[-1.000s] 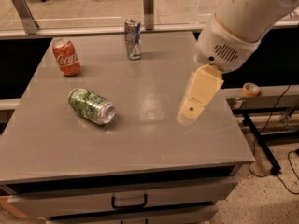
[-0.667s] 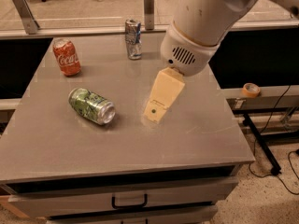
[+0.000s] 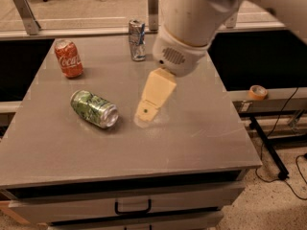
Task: Place green can upright
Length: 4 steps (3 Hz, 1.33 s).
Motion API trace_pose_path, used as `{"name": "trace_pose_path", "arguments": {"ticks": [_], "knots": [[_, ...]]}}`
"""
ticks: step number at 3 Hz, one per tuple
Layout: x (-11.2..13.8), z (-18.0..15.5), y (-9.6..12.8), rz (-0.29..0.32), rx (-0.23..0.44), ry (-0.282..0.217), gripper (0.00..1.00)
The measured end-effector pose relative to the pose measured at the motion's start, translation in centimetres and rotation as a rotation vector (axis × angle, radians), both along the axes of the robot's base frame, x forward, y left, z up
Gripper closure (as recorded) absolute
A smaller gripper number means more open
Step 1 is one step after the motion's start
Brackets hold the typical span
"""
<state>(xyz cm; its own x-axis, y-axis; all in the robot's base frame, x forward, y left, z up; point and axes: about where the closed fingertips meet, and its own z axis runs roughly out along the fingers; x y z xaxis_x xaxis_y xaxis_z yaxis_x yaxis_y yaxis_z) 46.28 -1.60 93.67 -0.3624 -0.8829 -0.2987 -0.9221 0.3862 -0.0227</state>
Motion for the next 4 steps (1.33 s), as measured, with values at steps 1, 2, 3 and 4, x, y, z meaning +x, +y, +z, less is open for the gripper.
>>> {"name": "trace_pose_path", "arguments": {"ticks": [1, 2, 3, 4], "knots": [[2.2, -1.6, 3.3, -0.063, -0.018, 0.034, 0.00], [4.0, -3.8, 6.4, -0.112, -0.017, 0.072, 0.00], [4.4, -5.6, 9.5, -0.097, -0.008, 0.098, 0.00], [4.7, -6.8, 12.6, -0.047, -0.004, 0.110, 0.00]]}}
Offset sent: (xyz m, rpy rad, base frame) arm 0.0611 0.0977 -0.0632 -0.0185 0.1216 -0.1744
